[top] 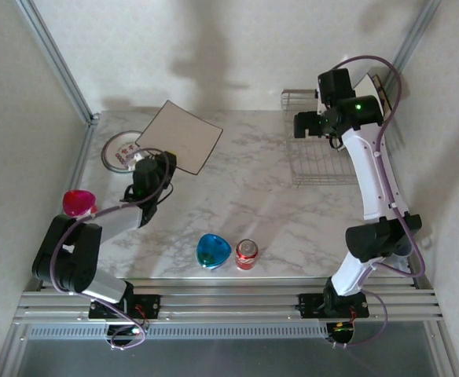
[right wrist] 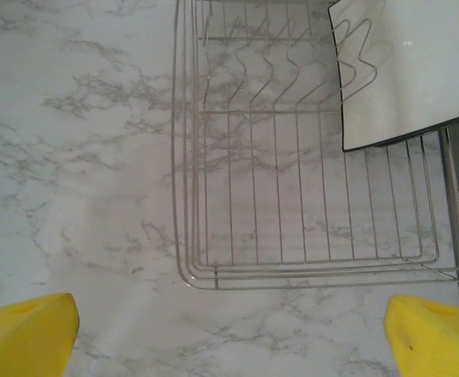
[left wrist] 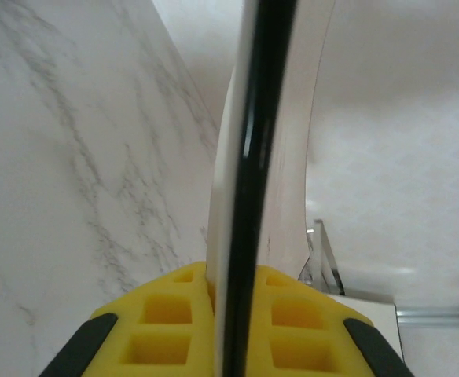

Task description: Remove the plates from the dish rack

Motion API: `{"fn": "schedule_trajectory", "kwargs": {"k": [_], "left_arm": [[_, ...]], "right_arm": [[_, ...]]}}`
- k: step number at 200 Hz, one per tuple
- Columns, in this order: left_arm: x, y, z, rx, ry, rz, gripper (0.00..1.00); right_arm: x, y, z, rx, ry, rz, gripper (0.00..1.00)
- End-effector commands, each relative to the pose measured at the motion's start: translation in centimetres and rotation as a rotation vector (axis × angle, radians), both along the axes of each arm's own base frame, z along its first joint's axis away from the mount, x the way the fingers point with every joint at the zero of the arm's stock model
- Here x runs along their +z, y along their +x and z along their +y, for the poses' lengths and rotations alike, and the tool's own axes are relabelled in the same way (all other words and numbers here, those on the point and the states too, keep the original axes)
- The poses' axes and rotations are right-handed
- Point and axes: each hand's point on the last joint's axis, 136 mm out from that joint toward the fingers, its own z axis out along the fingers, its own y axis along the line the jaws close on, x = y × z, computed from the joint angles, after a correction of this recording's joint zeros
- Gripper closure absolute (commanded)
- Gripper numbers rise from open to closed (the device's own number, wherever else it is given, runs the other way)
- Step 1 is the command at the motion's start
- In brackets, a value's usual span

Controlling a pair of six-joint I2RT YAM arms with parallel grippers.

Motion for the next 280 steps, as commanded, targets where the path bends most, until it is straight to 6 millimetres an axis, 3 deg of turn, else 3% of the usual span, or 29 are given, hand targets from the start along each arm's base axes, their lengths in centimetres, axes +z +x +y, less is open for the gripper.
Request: {"fn": "schedule_trajectory", "kwargs": {"k": [1, 99, 177, 237, 280], "left_arm": [[9.5, -0.3, 1.1, 0.147, -0.143, -0.351, 1.0], [3.7, 1.0, -2.2, 0.239, -0.237, -0.374, 1.0], [-0.1, 2.3, -3.5, 0.285, -0.315, -0.34, 1.0], [-1.9, 3.4, -5.2, 0.299, -0.354, -0.3, 1.0], [-2.6, 3.5, -5.2, 0.342, -0.334, -0.256, 1.0]], "right_arm": [[-0.3, -0.5, -0.5, 0.01, -0.027, 0.019, 0.01], [-1.2, -1.1, 0.0, 0.048, -0.027, 0.066, 0.01], [-1.7, -1.3, 0.2, 0.053, -0.047, 0.094, 0.01], [-1.9, -1.7, 0.1, 0.058, -0.058, 0.103, 0.01], [-1.9, -1.7, 0.2, 0.064, -0.057, 0.099, 0.01]]}}
